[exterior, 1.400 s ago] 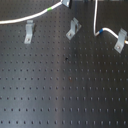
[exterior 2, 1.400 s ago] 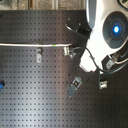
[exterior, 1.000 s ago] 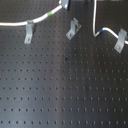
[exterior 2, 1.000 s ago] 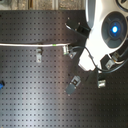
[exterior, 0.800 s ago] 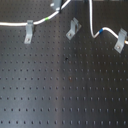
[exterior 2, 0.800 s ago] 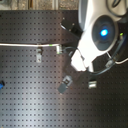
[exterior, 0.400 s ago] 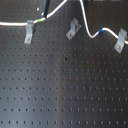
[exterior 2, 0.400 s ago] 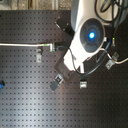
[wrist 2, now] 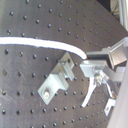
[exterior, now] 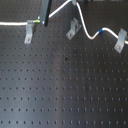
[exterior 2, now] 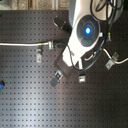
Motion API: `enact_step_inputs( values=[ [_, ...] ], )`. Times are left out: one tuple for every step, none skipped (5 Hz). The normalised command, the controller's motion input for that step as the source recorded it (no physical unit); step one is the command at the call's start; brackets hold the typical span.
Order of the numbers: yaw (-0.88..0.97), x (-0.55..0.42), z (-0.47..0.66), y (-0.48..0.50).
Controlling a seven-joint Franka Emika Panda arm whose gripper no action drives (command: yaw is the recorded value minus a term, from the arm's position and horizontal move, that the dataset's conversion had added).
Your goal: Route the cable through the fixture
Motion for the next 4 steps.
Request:
enact_step_inputs(
  values=[
    [0.00, -0.154, 0.26, 0.097],
    [0.00, -0.173, 0.34, 0.120],
    [0.14, -0.120, 0.27, 0.165],
    [0.13, -0.072, 0.35, 0.172]
  ],
)
